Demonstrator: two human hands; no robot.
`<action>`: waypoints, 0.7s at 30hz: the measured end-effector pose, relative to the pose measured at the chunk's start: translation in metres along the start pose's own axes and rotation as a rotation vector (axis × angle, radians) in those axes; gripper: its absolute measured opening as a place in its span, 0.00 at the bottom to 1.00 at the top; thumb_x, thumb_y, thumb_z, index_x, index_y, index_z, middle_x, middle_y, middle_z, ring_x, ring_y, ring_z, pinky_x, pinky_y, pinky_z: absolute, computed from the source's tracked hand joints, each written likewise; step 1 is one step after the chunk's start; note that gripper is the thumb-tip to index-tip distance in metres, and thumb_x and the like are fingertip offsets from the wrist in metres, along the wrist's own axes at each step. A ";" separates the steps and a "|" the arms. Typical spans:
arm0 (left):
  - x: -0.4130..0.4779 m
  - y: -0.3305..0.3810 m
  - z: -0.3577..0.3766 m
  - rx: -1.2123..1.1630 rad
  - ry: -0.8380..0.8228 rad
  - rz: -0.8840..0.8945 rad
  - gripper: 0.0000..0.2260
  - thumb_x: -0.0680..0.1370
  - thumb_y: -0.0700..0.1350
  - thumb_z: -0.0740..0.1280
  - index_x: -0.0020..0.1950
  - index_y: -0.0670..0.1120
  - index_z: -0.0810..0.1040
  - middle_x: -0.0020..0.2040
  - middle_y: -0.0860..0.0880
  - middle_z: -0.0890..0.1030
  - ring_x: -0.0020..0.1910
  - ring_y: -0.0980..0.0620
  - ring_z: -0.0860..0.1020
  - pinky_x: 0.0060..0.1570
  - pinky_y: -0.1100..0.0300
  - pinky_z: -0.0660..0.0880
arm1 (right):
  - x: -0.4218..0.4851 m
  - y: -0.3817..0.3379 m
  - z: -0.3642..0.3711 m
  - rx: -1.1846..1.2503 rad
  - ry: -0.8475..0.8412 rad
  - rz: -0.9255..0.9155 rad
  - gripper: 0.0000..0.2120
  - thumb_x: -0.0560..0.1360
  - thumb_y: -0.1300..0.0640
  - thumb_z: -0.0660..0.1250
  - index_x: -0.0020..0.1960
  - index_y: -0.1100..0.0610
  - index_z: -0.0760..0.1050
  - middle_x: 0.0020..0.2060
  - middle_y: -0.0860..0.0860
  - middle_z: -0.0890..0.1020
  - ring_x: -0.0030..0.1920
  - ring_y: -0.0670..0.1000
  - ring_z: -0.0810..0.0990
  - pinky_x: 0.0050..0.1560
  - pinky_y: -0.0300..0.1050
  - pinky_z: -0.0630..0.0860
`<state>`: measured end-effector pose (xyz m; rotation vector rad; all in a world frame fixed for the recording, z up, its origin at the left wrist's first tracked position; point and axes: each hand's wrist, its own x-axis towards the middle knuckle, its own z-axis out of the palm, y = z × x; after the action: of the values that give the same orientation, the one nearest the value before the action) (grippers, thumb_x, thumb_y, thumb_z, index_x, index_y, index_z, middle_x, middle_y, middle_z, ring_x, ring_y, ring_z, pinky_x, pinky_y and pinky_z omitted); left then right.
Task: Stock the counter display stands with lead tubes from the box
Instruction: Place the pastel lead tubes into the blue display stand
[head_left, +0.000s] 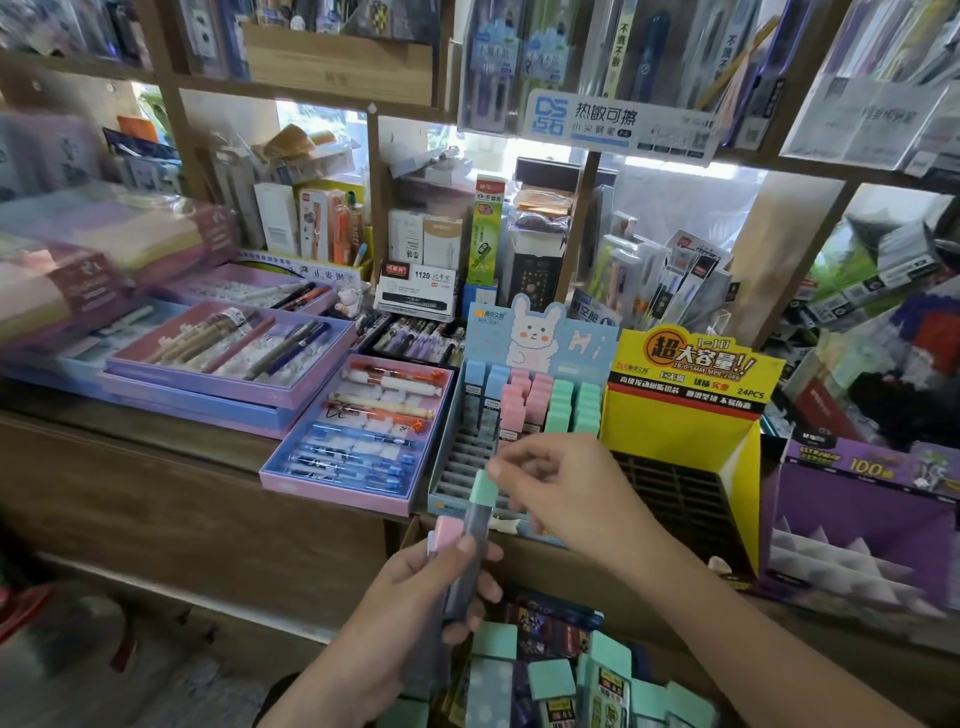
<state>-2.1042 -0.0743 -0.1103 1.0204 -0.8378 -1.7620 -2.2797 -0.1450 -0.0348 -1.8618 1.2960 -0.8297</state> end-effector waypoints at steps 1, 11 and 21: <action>0.000 -0.001 0.000 0.011 -0.002 0.011 0.18 0.78 0.53 0.69 0.56 0.40 0.85 0.43 0.39 0.81 0.35 0.48 0.76 0.32 0.59 0.67 | -0.002 0.001 0.003 0.017 -0.038 0.026 0.05 0.78 0.47 0.72 0.48 0.48 0.84 0.35 0.51 0.86 0.29 0.41 0.81 0.31 0.36 0.77; 0.003 -0.007 -0.002 0.019 -0.026 0.061 0.18 0.77 0.55 0.70 0.58 0.43 0.85 0.45 0.39 0.82 0.36 0.49 0.76 0.30 0.61 0.69 | -0.008 0.000 0.000 -0.002 -0.110 0.077 0.06 0.79 0.50 0.72 0.49 0.53 0.82 0.30 0.51 0.84 0.26 0.45 0.80 0.29 0.37 0.76; 0.008 -0.011 -0.008 0.043 0.099 0.092 0.19 0.74 0.57 0.70 0.52 0.42 0.84 0.41 0.38 0.82 0.32 0.48 0.77 0.28 0.59 0.69 | -0.007 -0.002 -0.048 0.138 -0.011 0.003 0.07 0.76 0.65 0.75 0.52 0.57 0.80 0.39 0.53 0.87 0.38 0.53 0.88 0.40 0.46 0.86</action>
<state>-2.1035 -0.0785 -0.1255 1.0716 -0.8495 -1.6092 -2.3201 -0.1471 -0.0081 -1.7528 1.2042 -0.8836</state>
